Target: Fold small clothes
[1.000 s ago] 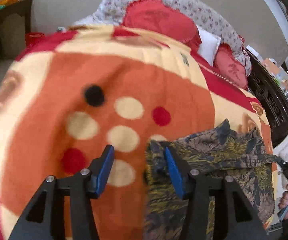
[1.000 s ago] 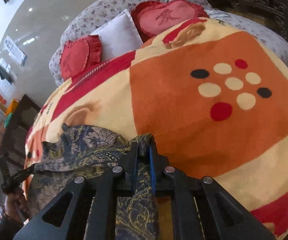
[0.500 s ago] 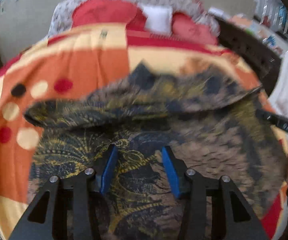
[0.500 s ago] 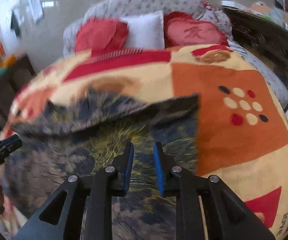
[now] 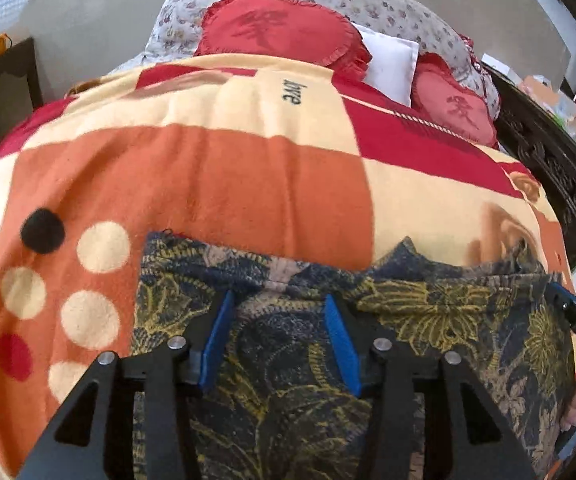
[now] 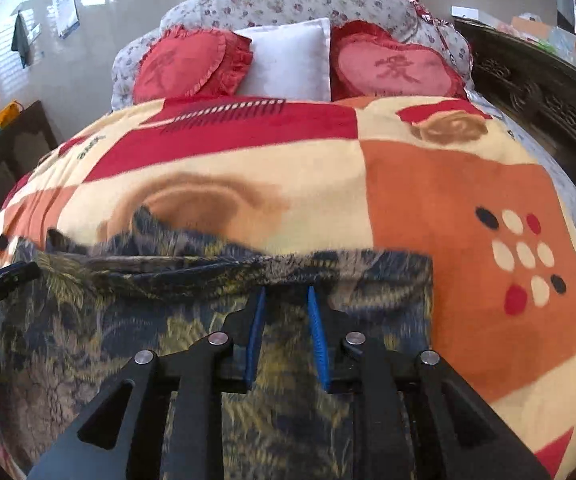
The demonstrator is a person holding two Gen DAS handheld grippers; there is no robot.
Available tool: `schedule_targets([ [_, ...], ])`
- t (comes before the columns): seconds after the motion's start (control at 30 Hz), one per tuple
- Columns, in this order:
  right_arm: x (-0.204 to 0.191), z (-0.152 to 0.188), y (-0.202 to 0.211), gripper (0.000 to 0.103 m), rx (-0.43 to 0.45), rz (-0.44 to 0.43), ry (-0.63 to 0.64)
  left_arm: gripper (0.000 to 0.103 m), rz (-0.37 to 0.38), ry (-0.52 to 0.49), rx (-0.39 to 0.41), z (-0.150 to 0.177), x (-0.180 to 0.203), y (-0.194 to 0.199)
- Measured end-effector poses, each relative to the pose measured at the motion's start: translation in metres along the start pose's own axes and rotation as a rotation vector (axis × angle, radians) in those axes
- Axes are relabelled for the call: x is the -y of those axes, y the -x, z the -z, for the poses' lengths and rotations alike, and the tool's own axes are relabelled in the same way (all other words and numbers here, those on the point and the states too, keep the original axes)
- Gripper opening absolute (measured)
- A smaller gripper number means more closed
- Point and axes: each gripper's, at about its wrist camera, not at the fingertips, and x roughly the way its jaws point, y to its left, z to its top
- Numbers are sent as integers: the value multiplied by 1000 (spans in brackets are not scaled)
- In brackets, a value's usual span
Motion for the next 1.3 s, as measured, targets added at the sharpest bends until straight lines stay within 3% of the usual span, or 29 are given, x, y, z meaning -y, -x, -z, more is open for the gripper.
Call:
schedule_targets([
  [0.2, 7, 1, 3, 44, 27, -47, -18, 51, 2, -41, 118, 13, 5, 30],
  [0.3, 2, -2, 36, 44, 104, -36, -11, 69, 16, -74, 186, 29, 3, 49],
  [0.4, -17, 7, 61, 45, 137, -87, 12, 70, 22, -53, 100, 50, -10, 32],
  [0.5, -38, 28, 51, 48, 63, -56, 62, 70, 42, -13, 121, 53, -15, 36],
  [0.6, -30, 51, 23, 48, 6, 12, 34, 70, 41, -8, 116, 55, -15, 33],
  [0.67, -22, 59, 19, 48, 41, -27, 16, 70, 40, -5, 103, 54, -16, 30],
  [0.73, -23, 60, 19, 49, 47, -22, 20, 71, 31, -7, 97, 53, -15, 27],
  [0.8, -29, 61, 18, 57, 48, -5, 46, 72, 17, -17, 94, 51, -12, 26],
  [0.93, -47, 65, 16, 64, 41, 69, 128, 72, 6, -24, 89, 53, -12, 25],
  [1.07, -46, 59, 12, 74, -5, 32, 136, 73, 7, -22, 85, 53, -12, 24],
  [1.13, -49, 50, 16, 74, -66, 53, 156, 73, 5, -24, 86, 53, -11, 23],
  [1.2, -62, 46, 35, 71, -60, 107, 159, 73, 7, -23, 86, 53, -11, 22],
  [1.3, -93, 58, 69, 71, -3, -17, 167, 73, 10, -22, 85, 52, -11, 22],
])
